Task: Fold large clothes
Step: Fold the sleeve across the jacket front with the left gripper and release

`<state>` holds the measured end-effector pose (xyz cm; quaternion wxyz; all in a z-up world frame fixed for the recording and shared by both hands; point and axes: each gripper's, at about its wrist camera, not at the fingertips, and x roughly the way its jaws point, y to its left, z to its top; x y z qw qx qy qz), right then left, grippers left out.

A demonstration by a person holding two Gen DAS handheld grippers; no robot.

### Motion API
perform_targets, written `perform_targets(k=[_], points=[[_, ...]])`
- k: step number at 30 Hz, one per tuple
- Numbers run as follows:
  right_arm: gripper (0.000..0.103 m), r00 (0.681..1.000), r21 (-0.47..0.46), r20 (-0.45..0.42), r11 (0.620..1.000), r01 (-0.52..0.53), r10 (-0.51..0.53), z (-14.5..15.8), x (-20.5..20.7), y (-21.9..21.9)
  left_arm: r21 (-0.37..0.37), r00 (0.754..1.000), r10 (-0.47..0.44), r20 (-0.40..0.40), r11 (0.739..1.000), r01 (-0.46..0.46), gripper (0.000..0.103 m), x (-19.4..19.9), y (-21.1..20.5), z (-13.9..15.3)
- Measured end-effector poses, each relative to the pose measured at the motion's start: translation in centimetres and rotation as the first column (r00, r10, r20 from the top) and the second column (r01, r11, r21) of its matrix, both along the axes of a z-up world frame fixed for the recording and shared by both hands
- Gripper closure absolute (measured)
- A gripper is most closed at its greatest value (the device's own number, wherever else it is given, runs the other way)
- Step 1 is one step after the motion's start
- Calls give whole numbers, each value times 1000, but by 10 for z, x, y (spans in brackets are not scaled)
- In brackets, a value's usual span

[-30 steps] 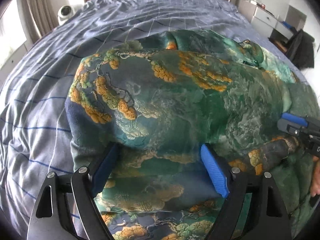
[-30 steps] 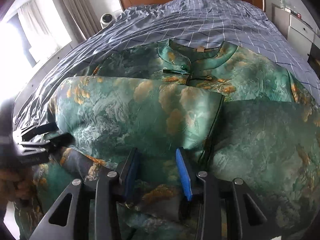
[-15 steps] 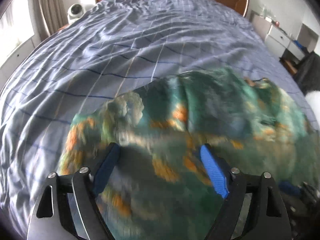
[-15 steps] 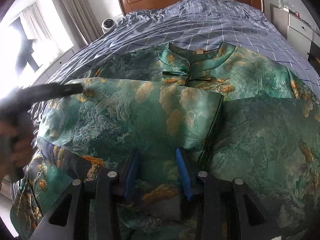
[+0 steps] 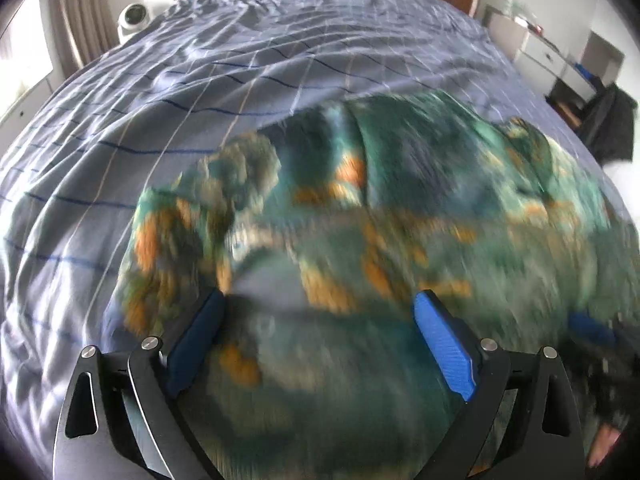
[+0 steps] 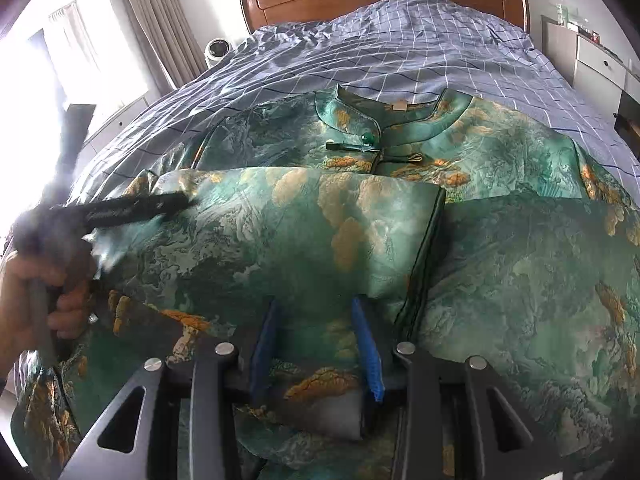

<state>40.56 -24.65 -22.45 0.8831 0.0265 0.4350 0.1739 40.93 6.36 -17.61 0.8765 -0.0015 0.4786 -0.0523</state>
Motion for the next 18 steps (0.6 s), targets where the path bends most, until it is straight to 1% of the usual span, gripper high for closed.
perform_targets(k=[4,5,6,8,9,11,12,14,15,17,18], points=[[65,1000,-25,-5,1000,1,-1,2,0,3,52,998,-57,18,997,56,7,-49,-5,12],[65,1000,-31,-7,1000,2,-2,2,0,4,51,998,-66,13,997,66,7,-61,-5,14],[65,1000,-38,-11,999,3,-3,3,0,4,29,997,-82,5,996,82,7,-81,-5,17],[63,1000,-51,-17,999,0,-1,7,1,5,-9,994,-106,13,994,106,7,-112,-5,24],[63,1000,-60,-18,998,-4,3,11,-1,6,-23,992,-127,19,992,127,6,-135,-6,28],[62,1000,-77,-20,997,-2,1,24,-7,6,-6,989,-146,39,989,146,6,-164,-8,34],[58,1000,-76,-14,997,1,-2,34,-16,4,18,986,-156,58,988,155,6,-184,-10,38],[30,1000,-67,-1,998,8,-8,47,-31,-2,59,983,-167,77,985,163,6,-212,-13,43],[26,1000,-58,11,998,14,-13,55,-44,-8,73,982,-168,84,984,162,6,-225,-14,45],[24,999,-49,41,998,29,-27,68,-70,-20,78,983,-156,95,986,149,5,-244,-14,48],[24,998,-50,60,998,40,-37,74,-90,-29,69,985,-143,95,988,137,5,-252,-13,48]])
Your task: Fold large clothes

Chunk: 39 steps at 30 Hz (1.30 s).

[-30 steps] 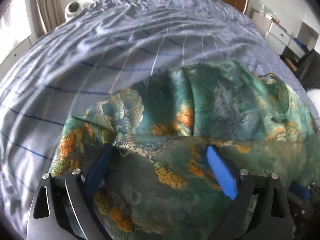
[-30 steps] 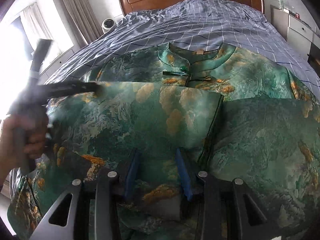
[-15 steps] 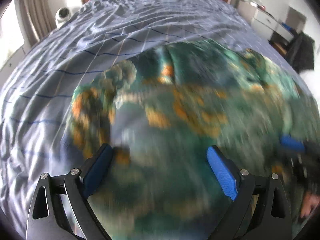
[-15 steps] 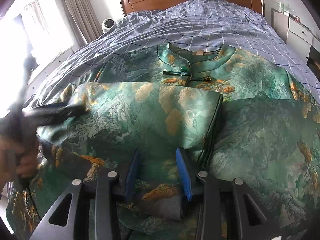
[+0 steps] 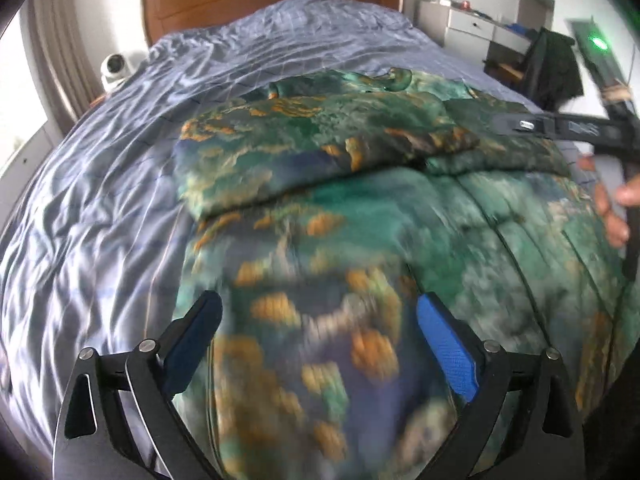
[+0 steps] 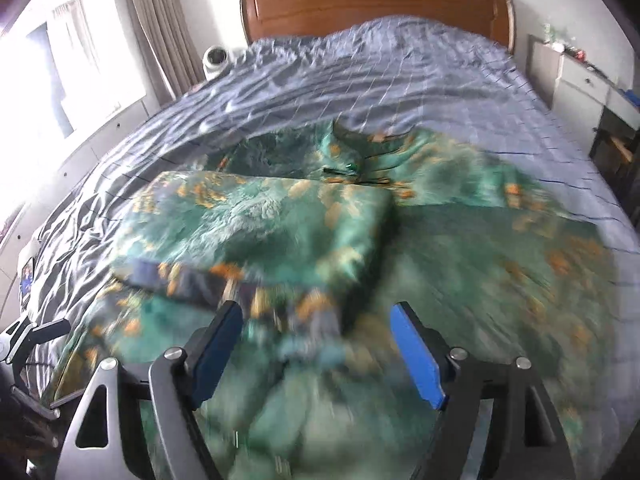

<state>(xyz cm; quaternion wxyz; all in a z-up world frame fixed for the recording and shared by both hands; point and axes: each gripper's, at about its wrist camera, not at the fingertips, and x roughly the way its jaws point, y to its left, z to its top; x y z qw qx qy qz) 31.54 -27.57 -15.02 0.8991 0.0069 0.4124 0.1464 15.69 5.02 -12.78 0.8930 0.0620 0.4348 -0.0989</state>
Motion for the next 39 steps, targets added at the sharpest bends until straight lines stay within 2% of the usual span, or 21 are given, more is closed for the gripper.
perform_targets(k=[3,7,13,26,33,36,39], points=[[24,999,-3,27,999,36,-36,6,-46,-24,-46,1000,11,-26,999,-12,5,-19,1,1],[24,994,-51,45,993,105,-102,-2,-103,-53,-50,1000,5,-14,999,-5,5,-35,-6,4],[24,981,-75,27,978,192,-191,-15,-159,-84,-71,998,52,-40,996,-55,5,-37,-1,4],[24,966,-23,83,968,249,-247,-4,-180,-98,-72,987,161,-28,984,-162,5,-52,32,12],[24,956,-18,81,959,284,-281,-4,-186,-109,-147,966,251,-66,955,-259,5,-46,63,10],[24,952,-17,83,955,297,-295,-3,-188,-113,-156,957,283,-69,944,-290,5,-44,70,8],[24,949,-20,84,952,305,-303,-3,-189,-117,-174,932,354,-75,916,-361,5,-43,86,5]])
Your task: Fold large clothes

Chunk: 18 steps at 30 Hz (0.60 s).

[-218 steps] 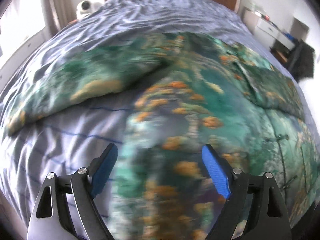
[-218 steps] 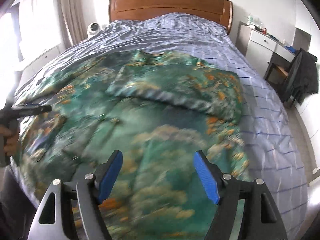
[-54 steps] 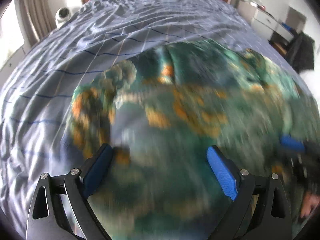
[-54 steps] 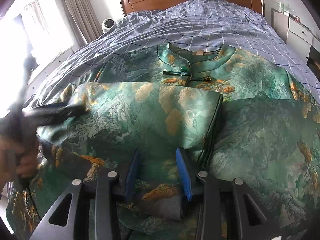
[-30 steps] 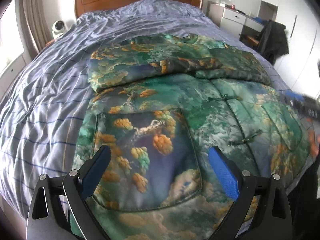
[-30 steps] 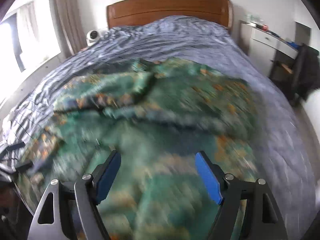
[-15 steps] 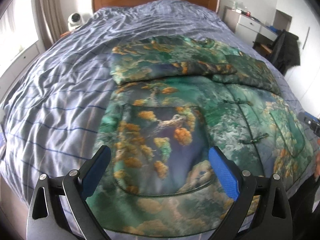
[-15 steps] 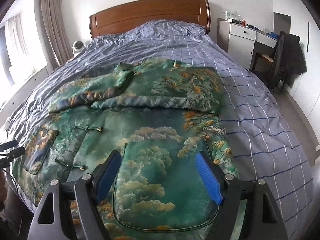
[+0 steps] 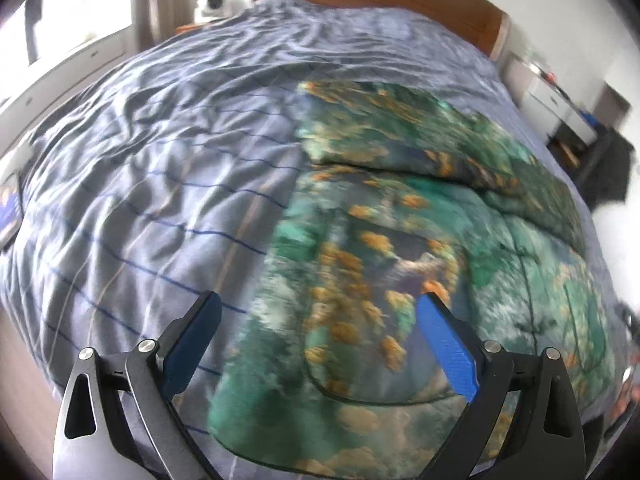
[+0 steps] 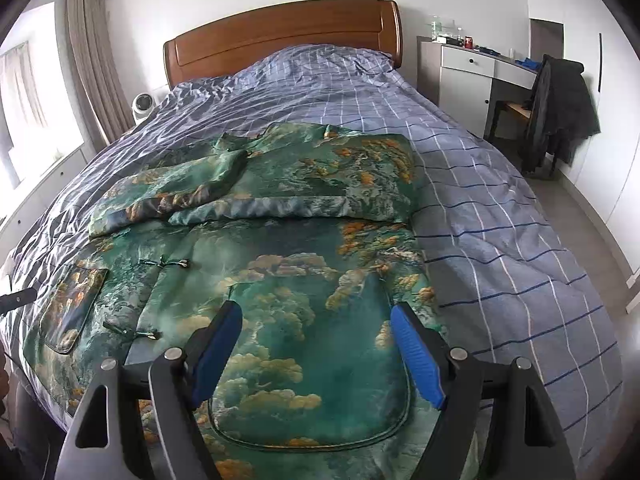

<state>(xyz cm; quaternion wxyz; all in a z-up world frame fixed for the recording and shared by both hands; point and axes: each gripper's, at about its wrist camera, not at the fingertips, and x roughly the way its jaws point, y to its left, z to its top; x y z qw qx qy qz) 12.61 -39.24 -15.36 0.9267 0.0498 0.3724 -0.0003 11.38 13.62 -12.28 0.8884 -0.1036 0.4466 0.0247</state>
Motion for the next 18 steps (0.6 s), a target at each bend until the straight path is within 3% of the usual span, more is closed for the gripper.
perform_targets(k=[6,11,15,18], points=[[24,1000,0,-2,1000,12,-12,1,-2,-7,-49,992,123,-30,991,-125,5,6,42,-9],[24,999,13,-18,999,39,-38,0,-5,-22,-116,986,166,-22,979,-167,5,4,77,-8],[24,997,29,-51,998,58,-56,1,-10,-46,-259,996,20,-83,965,-41,5,10,86,-26],[24,993,34,-106,998,62,-58,-6,-16,-65,-306,994,-42,-100,952,10,5,8,76,-38]])
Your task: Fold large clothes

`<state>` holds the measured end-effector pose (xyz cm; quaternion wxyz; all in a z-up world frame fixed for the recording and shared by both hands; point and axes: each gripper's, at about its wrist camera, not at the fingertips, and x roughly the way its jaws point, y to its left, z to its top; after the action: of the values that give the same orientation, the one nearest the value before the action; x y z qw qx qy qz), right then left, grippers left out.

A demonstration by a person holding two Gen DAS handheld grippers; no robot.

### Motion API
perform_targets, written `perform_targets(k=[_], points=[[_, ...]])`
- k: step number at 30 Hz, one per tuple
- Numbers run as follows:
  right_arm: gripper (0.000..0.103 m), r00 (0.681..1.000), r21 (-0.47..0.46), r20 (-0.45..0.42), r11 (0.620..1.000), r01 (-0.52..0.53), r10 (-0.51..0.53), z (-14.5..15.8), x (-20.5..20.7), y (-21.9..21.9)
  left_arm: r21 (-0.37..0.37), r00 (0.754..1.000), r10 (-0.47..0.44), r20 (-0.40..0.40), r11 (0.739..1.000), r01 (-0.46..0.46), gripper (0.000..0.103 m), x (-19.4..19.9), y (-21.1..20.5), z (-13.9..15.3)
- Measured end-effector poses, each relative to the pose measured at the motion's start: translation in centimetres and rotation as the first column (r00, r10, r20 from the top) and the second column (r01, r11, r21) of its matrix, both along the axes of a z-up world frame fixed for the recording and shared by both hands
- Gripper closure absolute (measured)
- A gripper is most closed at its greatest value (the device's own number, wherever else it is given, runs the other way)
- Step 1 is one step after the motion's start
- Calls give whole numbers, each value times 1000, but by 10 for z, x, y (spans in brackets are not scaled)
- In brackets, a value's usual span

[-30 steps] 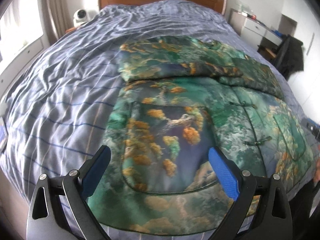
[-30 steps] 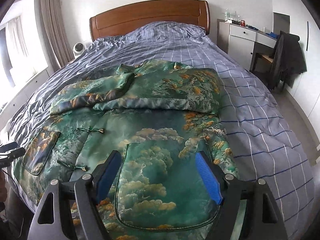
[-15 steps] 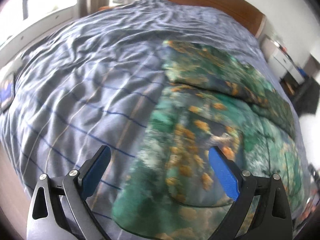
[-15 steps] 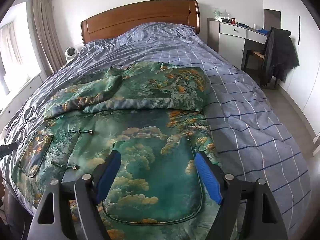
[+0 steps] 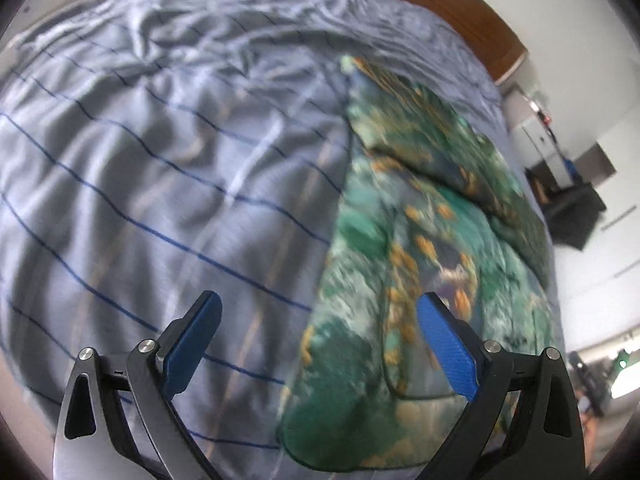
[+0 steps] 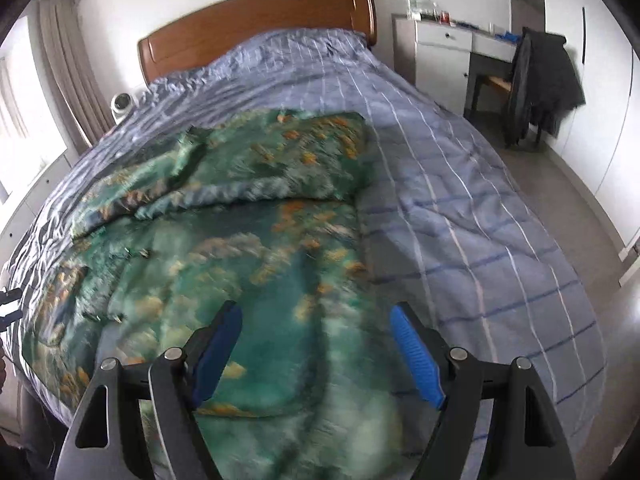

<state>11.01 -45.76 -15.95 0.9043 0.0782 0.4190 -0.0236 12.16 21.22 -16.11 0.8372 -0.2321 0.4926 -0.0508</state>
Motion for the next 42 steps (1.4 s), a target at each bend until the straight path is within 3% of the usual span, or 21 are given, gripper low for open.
perform_targets(k=[4,8,10,13,16,18,19,20,26,31,37,42], points=[[24,996,88,-91,996,-16,24,-20,-4,-24,-2,995,-98,-3,995,98,5,1,-23,-13],[24,983,188,-171,981,-39,72,-45,-5,-37,29,979,-193,-65,980,195,5,3,-44,-25],[24,977,208,-191,977,-56,97,-52,-7,-36,67,968,-240,-68,967,244,5,-2,-53,-24],[24,967,257,-197,960,-111,165,-61,-9,-31,46,954,-290,-81,955,294,8,-10,-60,-26],[26,957,349,-199,928,-132,211,-71,-6,-32,63,950,-295,-100,951,302,41,-15,-64,-28],[61,956,389,-196,912,-130,219,-70,-6,-33,13,953,-287,-96,957,290,77,-17,-62,-25],[77,954,376,-196,916,-139,225,-66,-5,-32,-15,957,-274,-96,962,273,83,-17,-59,-23],[80,954,373,-195,917,-144,229,-63,-5,-31,-33,959,-266,-96,964,264,86,-15,-57,-20],[88,949,310,-163,927,-210,269,-31,-7,-19,0,967,-250,-51,968,250,90,-25,-60,4],[89,946,274,-155,933,-235,284,-11,-15,-20,-26,968,-247,-31,969,247,90,-27,-56,12],[89,940,294,-174,926,-236,294,-6,-25,-24,-32,966,-251,-59,968,250,90,-29,-54,13],[89,920,328,-216,912,-247,328,1,-53,-28,-31,959,-272,-85,962,270,91,-58,-46,30]])
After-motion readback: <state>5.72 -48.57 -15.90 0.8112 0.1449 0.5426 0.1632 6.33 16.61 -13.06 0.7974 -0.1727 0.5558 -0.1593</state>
